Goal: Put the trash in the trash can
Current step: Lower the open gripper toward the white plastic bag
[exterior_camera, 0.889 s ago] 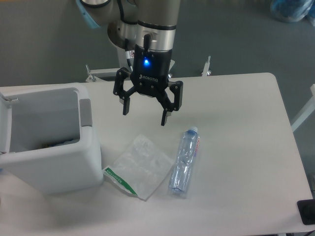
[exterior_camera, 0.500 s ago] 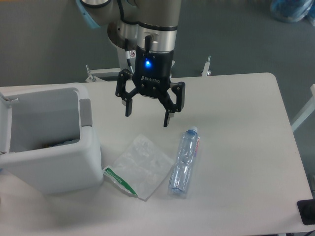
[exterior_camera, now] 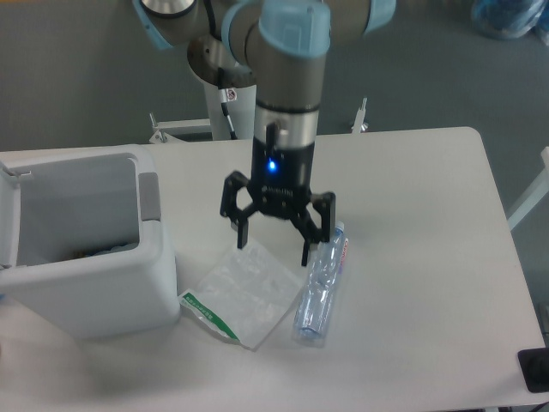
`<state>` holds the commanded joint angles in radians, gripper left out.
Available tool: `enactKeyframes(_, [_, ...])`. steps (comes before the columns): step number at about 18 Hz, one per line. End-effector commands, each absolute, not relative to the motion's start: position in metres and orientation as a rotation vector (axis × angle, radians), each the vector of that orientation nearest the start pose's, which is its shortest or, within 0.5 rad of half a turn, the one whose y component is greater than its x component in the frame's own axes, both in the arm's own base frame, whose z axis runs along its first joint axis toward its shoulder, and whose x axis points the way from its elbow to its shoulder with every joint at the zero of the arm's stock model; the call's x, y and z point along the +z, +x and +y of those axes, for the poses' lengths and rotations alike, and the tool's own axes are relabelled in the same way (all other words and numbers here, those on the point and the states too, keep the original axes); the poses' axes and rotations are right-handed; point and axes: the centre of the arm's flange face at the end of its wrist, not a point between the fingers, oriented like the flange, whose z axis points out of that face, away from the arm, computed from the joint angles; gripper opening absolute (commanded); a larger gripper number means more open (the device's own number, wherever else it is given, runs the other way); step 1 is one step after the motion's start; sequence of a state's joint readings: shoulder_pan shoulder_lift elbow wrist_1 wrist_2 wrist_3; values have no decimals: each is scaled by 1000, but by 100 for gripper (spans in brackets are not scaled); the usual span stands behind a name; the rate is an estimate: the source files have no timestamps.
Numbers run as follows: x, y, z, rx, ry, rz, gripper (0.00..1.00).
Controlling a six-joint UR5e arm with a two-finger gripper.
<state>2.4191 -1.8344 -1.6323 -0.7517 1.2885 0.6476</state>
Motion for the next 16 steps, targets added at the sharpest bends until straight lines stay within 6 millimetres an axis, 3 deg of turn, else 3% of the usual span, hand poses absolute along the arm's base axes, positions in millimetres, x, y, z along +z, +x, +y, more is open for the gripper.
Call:
enactKeyframes(5, [383, -372, 559, 145, -2607, -368, 100])
enactKeyframes(10, [342, -362, 582, 233, -2716, -424, 100])
enactKeyframes(13, [324, -349, 573, 234, -2777, -335, 100])
enactKeyframes(16, [311, -336, 557, 267, -2848, 33, 100])
